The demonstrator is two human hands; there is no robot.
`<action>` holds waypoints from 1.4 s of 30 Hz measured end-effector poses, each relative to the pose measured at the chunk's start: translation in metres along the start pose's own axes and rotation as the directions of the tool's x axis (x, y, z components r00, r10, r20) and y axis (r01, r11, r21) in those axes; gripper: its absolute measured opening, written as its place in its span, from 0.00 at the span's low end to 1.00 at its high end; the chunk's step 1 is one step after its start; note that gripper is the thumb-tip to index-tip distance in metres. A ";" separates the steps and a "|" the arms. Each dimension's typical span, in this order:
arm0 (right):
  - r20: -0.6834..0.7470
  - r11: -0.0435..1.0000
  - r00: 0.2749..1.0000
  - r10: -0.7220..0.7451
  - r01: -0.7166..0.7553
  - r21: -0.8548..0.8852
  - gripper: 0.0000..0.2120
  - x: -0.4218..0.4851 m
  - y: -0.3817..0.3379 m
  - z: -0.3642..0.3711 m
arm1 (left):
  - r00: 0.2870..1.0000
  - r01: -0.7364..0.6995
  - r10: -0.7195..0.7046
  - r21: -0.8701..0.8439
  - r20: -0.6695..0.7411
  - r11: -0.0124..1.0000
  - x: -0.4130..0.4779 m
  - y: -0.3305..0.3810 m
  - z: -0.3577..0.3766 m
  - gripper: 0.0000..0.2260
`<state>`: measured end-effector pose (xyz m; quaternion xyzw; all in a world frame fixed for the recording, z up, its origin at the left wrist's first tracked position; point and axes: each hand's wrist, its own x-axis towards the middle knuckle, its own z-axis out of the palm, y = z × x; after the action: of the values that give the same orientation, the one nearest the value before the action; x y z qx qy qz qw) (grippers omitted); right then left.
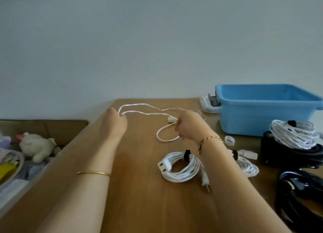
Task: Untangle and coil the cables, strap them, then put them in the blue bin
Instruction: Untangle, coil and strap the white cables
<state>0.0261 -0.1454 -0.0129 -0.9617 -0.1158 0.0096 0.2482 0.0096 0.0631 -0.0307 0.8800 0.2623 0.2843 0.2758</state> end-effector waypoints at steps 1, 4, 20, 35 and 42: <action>-0.021 1.000 1.000 -0.008 0.008 0.008 0.13 0.001 -0.004 0.001 | 0.998 0.056 -0.057 -0.019 -0.039 0.998 0.003 -0.004 -0.007 0.12; -0.031 0.998 0.999 -0.013 0.014 0.056 0.16 0.002 -0.011 0.005 | 0.985 0.156 -0.157 0.022 0.065 0.988 0.010 -0.019 -0.022 0.13; 0.075 0.999 0.997 0.005 -0.001 -0.047 0.15 0.009 -0.023 -0.004 | 0.731 -0.416 0.446 -0.181 0.516 0.891 0.000 0.060 0.048 0.16; 0.034 0.988 0.993 0.117 -0.119 0.095 0.18 0.017 0.000 -0.022 | 0.751 -0.541 0.458 0.047 0.476 0.840 0.030 0.074 0.133 0.14; -0.124 0.974 0.992 0.003 0.025 0.224 0.23 0.022 0.002 -0.004 | 0.734 -0.047 0.197 -0.241 0.650 0.969 0.023 0.082 0.076 0.04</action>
<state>0.0488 -0.1443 -0.0093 -0.9255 -0.1038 -0.0384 0.3622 0.0992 -0.0063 -0.0226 0.9045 0.0561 -0.0073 0.4226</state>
